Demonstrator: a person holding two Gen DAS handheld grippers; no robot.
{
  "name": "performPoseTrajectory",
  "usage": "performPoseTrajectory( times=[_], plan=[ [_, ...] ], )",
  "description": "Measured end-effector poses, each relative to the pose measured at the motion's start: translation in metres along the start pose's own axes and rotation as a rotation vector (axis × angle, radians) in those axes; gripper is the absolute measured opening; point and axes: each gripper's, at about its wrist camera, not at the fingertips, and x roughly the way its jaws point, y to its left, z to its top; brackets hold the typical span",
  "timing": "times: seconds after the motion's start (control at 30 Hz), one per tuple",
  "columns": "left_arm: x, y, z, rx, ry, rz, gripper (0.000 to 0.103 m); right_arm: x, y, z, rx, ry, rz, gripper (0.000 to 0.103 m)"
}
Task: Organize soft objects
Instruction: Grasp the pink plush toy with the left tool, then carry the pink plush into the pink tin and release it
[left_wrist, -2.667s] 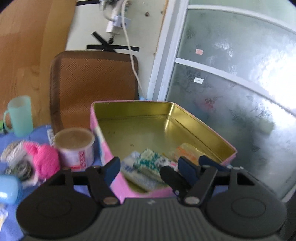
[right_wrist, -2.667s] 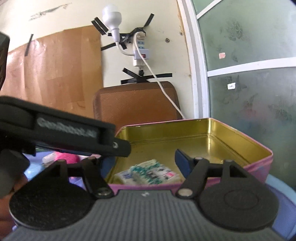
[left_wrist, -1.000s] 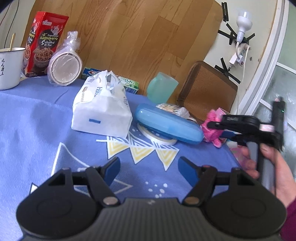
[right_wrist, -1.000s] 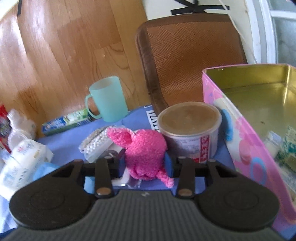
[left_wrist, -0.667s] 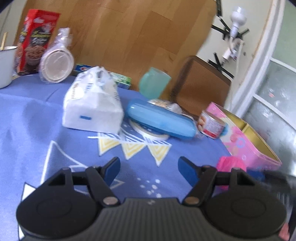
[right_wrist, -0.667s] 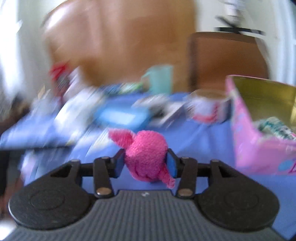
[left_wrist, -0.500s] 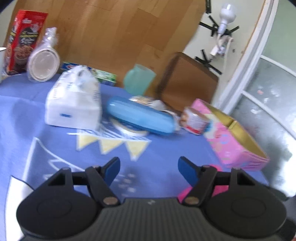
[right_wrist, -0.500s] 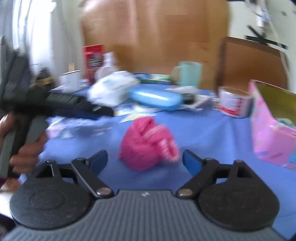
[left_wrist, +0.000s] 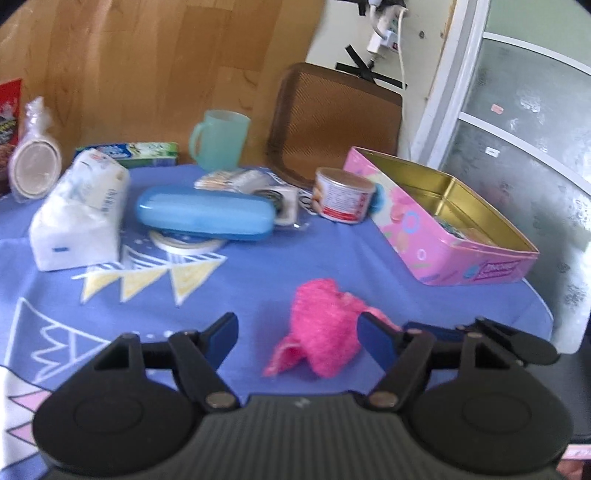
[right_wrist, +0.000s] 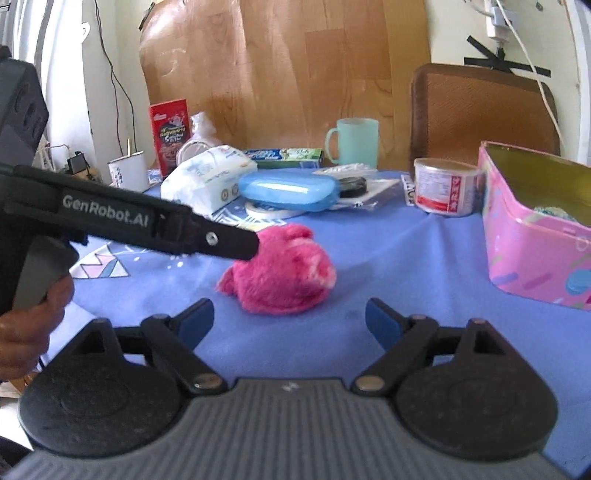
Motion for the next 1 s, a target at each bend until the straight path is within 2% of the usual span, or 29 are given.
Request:
performPoseTrajectory(
  times=[0.07,0.1,0.13,0.23,0.33,0.47,0.63,0.83,1.0],
  plan=[
    [0.005,-0.005,-0.001,-0.003,0.018,-0.007,0.069,0.003,0.000,0.002,-0.014,-0.005,-0.007,0.088],
    [0.009,-0.008,-0.002,0.002,0.029,-0.008,0.064,0.005,0.001,0.003,-0.022,-0.009,-0.011,0.084],
    [0.013,-0.011,-0.002,0.006,0.039,-0.005,0.054,0.008,0.003,0.004,-0.030,-0.010,-0.012,0.082],
    [0.023,-0.011,-0.004,-0.023,0.058,-0.021,0.044,0.024,0.002,0.007,-0.041,0.012,-0.008,0.065],
    [0.024,-0.014,-0.004,-0.039,0.049,-0.008,0.039,0.030,0.001,0.008,-0.037,0.010,-0.011,0.057],
    [0.015,-0.027,0.011,-0.024,0.012,-0.051,0.038,0.009,0.002,0.014,-0.065,-0.072,-0.067,0.055],
    [0.027,-0.074,0.045,0.095,-0.062,-0.085,0.038,-0.013,-0.031,0.034,-0.065,-0.181,-0.178,0.055],
    [0.080,-0.127,0.092,0.150,-0.076,-0.161,0.039,-0.017,-0.097,0.055,-0.011,-0.235,-0.321,0.055],
    [0.137,-0.164,0.119,0.179,-0.071,-0.153,0.041,0.001,-0.154,0.075,0.073,-0.203,-0.394,0.056]
  ],
)
